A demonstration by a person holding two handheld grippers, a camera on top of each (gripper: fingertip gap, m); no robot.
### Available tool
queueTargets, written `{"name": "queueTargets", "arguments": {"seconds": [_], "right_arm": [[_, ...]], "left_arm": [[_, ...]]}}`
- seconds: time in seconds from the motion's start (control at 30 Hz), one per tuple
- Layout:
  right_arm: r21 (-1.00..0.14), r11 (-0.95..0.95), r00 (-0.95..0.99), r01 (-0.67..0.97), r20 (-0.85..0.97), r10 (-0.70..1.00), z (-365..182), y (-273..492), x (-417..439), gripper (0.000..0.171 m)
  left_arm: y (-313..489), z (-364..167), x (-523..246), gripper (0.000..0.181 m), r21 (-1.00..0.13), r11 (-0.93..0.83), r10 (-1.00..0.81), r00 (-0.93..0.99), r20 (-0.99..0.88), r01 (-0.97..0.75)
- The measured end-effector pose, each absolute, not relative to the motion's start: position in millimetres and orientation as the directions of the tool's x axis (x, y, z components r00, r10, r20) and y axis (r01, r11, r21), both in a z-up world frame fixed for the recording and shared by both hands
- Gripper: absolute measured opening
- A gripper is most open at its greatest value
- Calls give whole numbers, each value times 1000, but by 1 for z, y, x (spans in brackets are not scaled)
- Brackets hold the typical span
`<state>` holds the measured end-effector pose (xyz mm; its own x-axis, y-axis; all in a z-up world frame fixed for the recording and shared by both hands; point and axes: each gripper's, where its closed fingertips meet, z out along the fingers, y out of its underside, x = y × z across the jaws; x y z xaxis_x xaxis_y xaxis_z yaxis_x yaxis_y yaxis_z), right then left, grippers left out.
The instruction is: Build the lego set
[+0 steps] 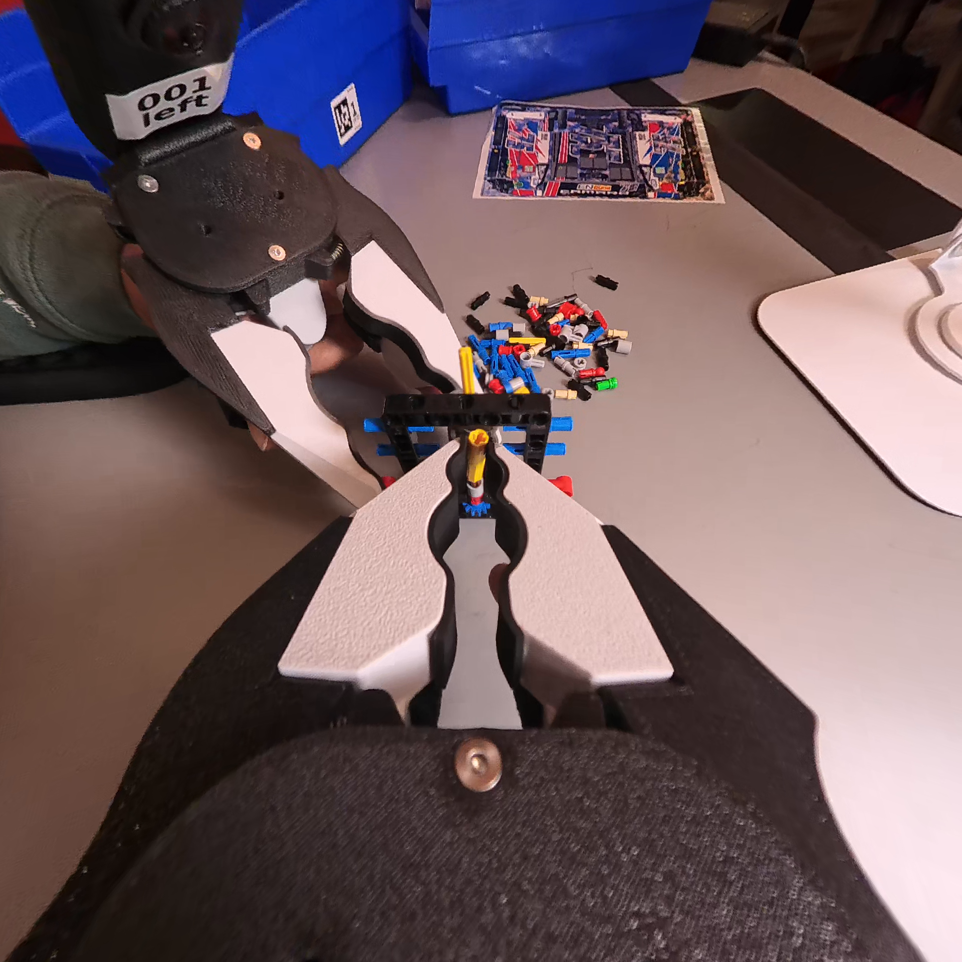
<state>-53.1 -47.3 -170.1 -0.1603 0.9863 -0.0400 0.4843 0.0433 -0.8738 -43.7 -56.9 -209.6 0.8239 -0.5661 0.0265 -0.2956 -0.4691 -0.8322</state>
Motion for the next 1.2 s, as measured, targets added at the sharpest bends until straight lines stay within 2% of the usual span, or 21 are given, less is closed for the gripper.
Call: {"name": "queueTargets", "arguments": {"seconds": [0.33, 1.2], "right_arm": [[-819, 126, -181, 559, 27, 983, -172, -50, -53, 4], [-799, 171, -193, 577, 70, 979, -180, -51, -51, 5]], "left_arm": [[-52, -210, -46, 46, -832, -471, -540, 842, 10, -292], [-51, -211, -46, 46, -827, -484, -516, 856, 4, -287]]}}
